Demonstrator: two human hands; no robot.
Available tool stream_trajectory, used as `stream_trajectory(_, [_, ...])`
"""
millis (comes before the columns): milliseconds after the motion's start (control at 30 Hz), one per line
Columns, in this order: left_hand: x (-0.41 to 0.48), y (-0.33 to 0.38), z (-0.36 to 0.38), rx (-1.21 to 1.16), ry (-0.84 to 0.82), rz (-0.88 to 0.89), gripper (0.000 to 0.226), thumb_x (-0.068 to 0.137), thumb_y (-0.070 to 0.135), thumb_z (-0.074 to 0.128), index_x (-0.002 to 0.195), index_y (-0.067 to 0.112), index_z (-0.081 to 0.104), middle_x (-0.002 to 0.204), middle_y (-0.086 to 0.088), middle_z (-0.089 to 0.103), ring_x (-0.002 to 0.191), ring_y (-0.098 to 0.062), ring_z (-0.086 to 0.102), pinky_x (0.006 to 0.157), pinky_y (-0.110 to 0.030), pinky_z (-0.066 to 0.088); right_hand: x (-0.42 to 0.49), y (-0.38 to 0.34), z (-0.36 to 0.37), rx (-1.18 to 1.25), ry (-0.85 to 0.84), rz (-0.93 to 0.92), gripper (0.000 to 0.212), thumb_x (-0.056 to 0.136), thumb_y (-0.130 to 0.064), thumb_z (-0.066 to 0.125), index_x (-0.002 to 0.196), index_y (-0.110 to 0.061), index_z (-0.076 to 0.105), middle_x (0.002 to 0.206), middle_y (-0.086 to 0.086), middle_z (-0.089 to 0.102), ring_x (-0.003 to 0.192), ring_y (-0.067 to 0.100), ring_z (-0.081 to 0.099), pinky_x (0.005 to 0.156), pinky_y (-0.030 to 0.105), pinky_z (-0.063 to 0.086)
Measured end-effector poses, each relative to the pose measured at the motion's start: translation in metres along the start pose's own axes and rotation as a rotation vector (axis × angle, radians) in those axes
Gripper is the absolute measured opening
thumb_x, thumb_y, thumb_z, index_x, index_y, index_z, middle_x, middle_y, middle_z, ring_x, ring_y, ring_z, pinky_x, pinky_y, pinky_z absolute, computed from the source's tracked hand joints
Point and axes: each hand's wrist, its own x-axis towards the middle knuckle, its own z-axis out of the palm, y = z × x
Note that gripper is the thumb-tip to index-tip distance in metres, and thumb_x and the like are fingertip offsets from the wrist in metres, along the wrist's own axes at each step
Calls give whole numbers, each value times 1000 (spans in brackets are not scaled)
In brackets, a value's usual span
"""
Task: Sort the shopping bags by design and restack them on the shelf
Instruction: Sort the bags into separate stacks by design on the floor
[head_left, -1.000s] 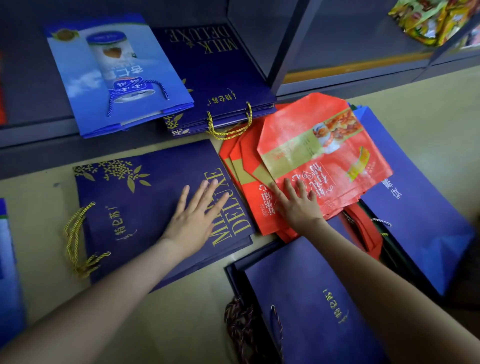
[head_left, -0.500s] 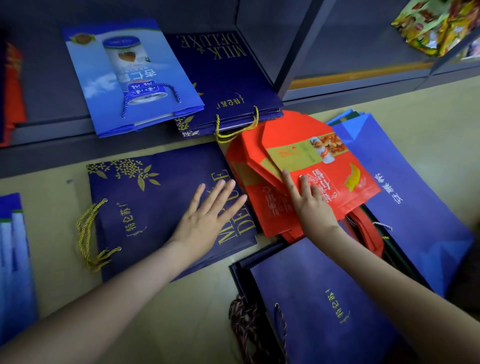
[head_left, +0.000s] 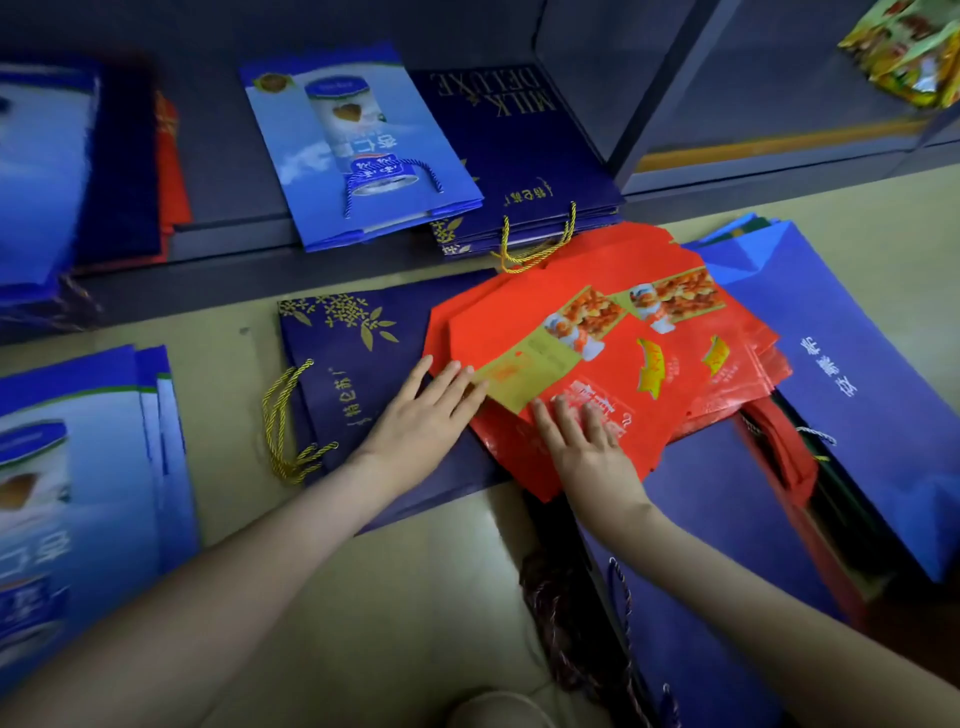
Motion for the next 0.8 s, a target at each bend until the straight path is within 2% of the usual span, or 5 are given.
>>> stream_trajectory(167, [-8, 4, 7, -10, -182, -42, 84, 74, 7, 64, 149, 16, 26, 152, -16, 29, 142, -30, 26, 113, -51, 14, 29, 36, 9, -19, -278, 163, 63, 96, -4, 19, 150, -14, -12, 159, 9, 4, 145, 33, 10, 114, 45, 22])
stream_trajectory(333, [-4, 18, 20, -19, -118, -89, 73, 72, 13, 64, 141, 6, 41, 146, -14, 41, 136, -26, 38, 110, -47, 29, 29, 4, 15, 76, -241, -62, 75, 76, -20, -13, 151, -14, -6, 158, 12, 9, 145, 33, 9, 115, 42, 21])
stream_trajectory(500, [-6, 25, 30, -22, -160, -79, 67, 79, 15, 39, 144, 6, 30, 149, -12, 36, 139, -24, 33, 112, -45, 27, 15, -20, 33, 127, -325, -98, 64, 101, -30, 31, 150, -27, -9, 160, 5, -4, 145, 34, -4, 113, 56, 8])
stream_trajectory(633, [-3, 31, 33, -113, -296, -129, 74, 83, 15, 56, 148, 7, 23, 155, -11, 23, 143, -24, 22, 114, -45, 19, 18, -23, 33, 106, -362, -49, 75, 96, -22, 36, 148, -33, -18, 158, 5, -13, 144, 39, -9, 110, 63, 8])
stream_trajectory(800, [15, 46, 16, -844, -82, -609, 62, 98, 31, 44, 148, 2, 19, 157, -12, 12, 143, -27, 19, 113, -27, 15, 16, -23, 10, 227, -278, 37, 69, 98, -8, 29, 149, -21, -16, 158, 16, 1, 143, 40, 10, 112, 53, 21])
